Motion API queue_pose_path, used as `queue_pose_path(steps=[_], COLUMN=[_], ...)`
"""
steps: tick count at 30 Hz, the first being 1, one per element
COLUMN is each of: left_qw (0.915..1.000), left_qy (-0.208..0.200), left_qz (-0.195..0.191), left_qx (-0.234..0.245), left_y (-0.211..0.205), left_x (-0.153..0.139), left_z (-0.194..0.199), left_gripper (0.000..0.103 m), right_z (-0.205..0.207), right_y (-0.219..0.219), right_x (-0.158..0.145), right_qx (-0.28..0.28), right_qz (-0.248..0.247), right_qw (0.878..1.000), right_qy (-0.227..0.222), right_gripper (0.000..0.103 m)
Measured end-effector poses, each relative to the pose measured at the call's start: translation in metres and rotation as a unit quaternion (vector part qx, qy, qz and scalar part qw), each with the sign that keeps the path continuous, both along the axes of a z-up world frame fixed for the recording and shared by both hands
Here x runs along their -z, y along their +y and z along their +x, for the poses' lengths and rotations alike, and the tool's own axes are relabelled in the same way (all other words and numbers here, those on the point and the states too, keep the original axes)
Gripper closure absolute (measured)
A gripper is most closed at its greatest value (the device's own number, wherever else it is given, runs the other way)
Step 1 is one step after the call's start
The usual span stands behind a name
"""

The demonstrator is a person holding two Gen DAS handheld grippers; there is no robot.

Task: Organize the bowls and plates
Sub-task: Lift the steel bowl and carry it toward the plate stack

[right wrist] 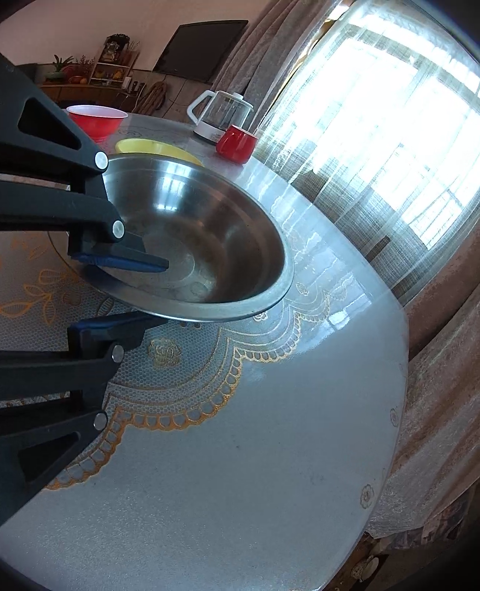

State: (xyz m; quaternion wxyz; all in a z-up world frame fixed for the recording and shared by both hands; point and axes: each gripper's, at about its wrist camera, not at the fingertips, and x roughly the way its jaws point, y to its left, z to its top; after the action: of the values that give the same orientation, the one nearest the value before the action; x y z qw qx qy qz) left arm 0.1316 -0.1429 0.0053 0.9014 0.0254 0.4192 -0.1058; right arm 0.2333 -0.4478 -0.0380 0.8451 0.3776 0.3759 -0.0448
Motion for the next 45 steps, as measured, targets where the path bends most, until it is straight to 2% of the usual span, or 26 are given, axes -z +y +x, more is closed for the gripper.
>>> queue_pose_path(steps=[8,13,15,17,19,21,23,24,25,26,28,30,35,45], left_qw=[0.9973,0.9951,0.9924,0.9894,0.9898,0.9906,0.9902,0.9902,0.9912,0.9922,0.9917,0.9909,0.9897,0.9876], left_qy=[0.000,0.015,0.030,0.027,0.017,0.007,0.003,0.003,0.006,0.010,0.022,0.023,0.008,0.013], left_qz=[-0.073,-0.097,-0.119,-0.142,-0.142,-0.136,-0.137,-0.135,-0.126,-0.116,-0.111,-0.115,-0.118,-0.135], left_qx=[-0.011,-0.010,-0.006,-0.001,0.003,0.012,0.026,0.035,0.040,0.045,0.061,0.066,0.080,0.078], left_y=[-0.013,-0.035,-0.043,-0.048,-0.054,-0.061,-0.066,-0.069,-0.073,-0.076,-0.081,-0.082,-0.079,-0.055], left_x=[-0.004,0.001,0.004,0.004,0.005,0.007,0.008,0.010,0.012,0.015,0.022,0.025,0.022,0.026], left_z=[0.036,0.064,0.075,0.079,0.082,0.085,0.088,0.089,0.090,0.090,0.090,0.086,0.071,0.044], left_gripper=[0.004,0.004,0.005,0.005,0.005,0.007,0.022,0.025,0.035,0.051,0.067,0.078,0.079,0.079], right_z=[-0.033,-0.055,-0.060,-0.065,-0.068,-0.072,-0.073,-0.073,-0.073,-0.073,-0.073,-0.074,-0.079,-0.097], right_y=[0.006,0.009,0.012,0.018,0.022,0.020,0.022,0.022,0.022,0.022,0.023,0.023,0.025,0.037], right_x=[0.005,0.007,0.005,0.005,0.007,0.010,0.010,0.010,0.010,0.011,0.009,0.008,0.009,0.008], right_qx=[-0.019,-0.023,-0.024,-0.028,-0.036,-0.037,-0.039,-0.042,-0.044,-0.045,-0.044,-0.050,-0.048,-0.054], right_qz=[-0.011,-0.005,-0.016,-0.034,-0.043,-0.025,-0.026,-0.023,-0.020,-0.019,-0.018,-0.015,-0.017,-0.012], right_qw=[1.000,0.999,0.998,0.997,0.996,0.996,0.995,0.995,0.995,0.995,0.995,0.994,0.994,0.993], right_qy=[-0.016,-0.032,-0.048,-0.064,-0.075,-0.079,-0.085,-0.088,-0.090,-0.090,-0.089,-0.097,-0.094,-0.101], right_gripper=[0.086,0.086,0.086,0.086,0.086,0.086,0.086,0.086,0.086,0.086,0.085,0.085,0.088,0.090])
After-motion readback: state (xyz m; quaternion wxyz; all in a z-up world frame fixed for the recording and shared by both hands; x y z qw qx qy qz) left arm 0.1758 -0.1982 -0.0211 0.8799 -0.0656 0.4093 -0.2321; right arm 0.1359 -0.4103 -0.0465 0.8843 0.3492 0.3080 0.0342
